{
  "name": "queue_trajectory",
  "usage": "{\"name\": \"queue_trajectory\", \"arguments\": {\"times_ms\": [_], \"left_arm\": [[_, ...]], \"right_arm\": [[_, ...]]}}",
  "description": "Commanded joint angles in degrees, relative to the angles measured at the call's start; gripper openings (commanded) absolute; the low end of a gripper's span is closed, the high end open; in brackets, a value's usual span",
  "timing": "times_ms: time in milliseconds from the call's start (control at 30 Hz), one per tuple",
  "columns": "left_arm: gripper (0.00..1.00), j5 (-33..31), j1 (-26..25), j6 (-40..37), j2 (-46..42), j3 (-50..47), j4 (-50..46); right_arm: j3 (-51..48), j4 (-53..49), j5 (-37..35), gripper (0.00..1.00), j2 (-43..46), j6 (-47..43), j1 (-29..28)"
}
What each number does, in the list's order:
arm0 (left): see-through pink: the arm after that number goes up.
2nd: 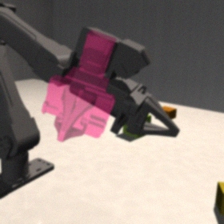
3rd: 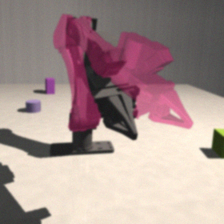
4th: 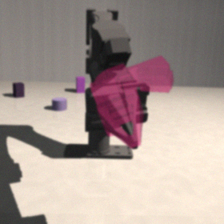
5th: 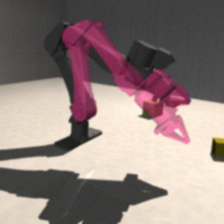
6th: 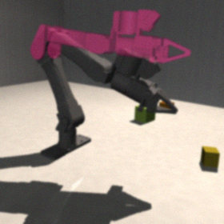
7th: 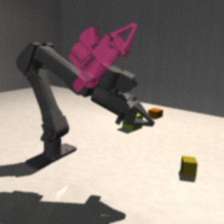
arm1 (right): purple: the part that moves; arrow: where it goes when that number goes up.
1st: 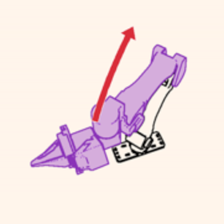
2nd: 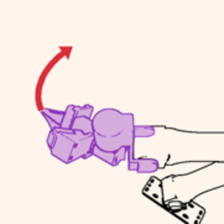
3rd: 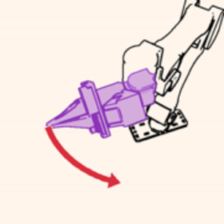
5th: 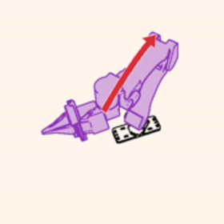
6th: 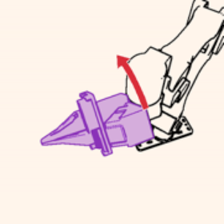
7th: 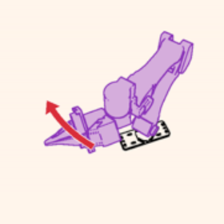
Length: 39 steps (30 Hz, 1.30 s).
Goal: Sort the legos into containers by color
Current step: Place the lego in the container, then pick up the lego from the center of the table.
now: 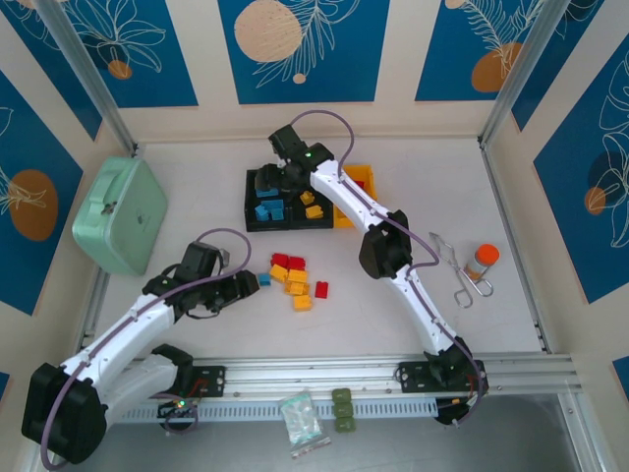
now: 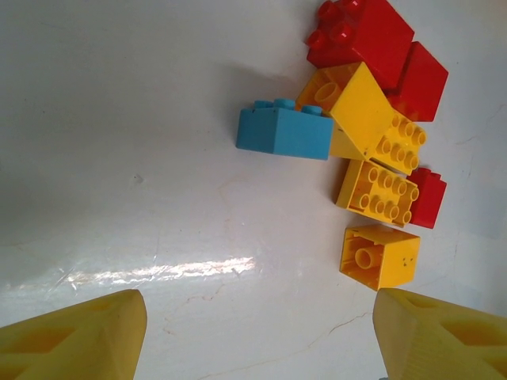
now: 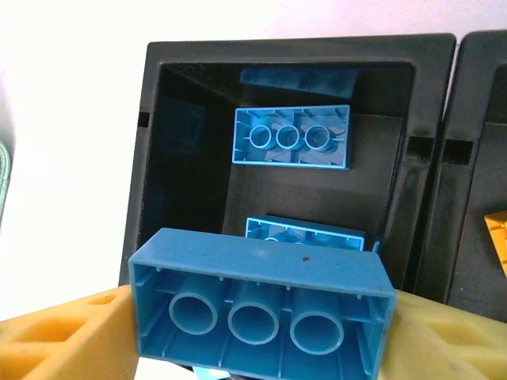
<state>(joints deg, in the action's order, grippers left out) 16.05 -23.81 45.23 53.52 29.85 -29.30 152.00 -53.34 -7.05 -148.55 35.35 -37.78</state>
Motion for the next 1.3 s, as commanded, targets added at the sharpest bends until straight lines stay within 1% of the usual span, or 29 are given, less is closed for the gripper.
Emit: {"name": "queue_trajectory", "arguments": {"times_ms": [0,200,300,400,567,867,1033,1067,1167,1267], "left_arm": [[0.75,0.6,-0.3,1.0,-1.1,-0.9,0.1],[0.75,-0.1,-0.2,0.4,-3.1,-0.6,-0.7],[0.75,-0.9,-0.3,-0.5,-3.8,0.1,-2.0],[0.75,-1.7,-0.3,-1.9,-3.7,1.6,-3.8],[0.73,-2.6,-0.3,-3.5,-2.5,3.6,-5.8],[0.71,-3.4,-1.9,-4.5,2.1,6.6,-5.6],[0.69,-6.3,-5.3,-5.0,7.1,9.5,-5.5],[0.69,-7.1,-6.2,-5.1,8.3,10.0,-5.4],[0.69,-10.3,-8.7,-5.7,11.5,11.8,-5.4],[0.69,-13.1,-10.4,-6.7,15.3,13.7,-5.9]], "right_arm": [[2.8,0.3,1.3,0.77,-0.6,0.4,-0.2],[3.0,-1.6,0.2,0.77,2.3,-1.1,-0.6],[-2.1,-0.8,-1.6,0.76,7.4,-3.3,-1.8],[-12.4,2.2,-1.9,0.75,15.5,-4.1,-2.8],[-36.5,11.1,-1.9,0.73,31.8,-2.2,-3.1],[-72.0,20.7,1.7,0.71,57.1,0.8,-3.1],[-88.3,24.5,6.2,0.71,70.4,2.2,-3.2],[-91.1,24.7,7.1,0.69,72.9,2.7,-3.3],[-98.5,25.8,9.0,0.64,79.3,4.6,-4.0],[-104.3,26.6,8.6,0.63,84.6,7.0,-5.5]]}}
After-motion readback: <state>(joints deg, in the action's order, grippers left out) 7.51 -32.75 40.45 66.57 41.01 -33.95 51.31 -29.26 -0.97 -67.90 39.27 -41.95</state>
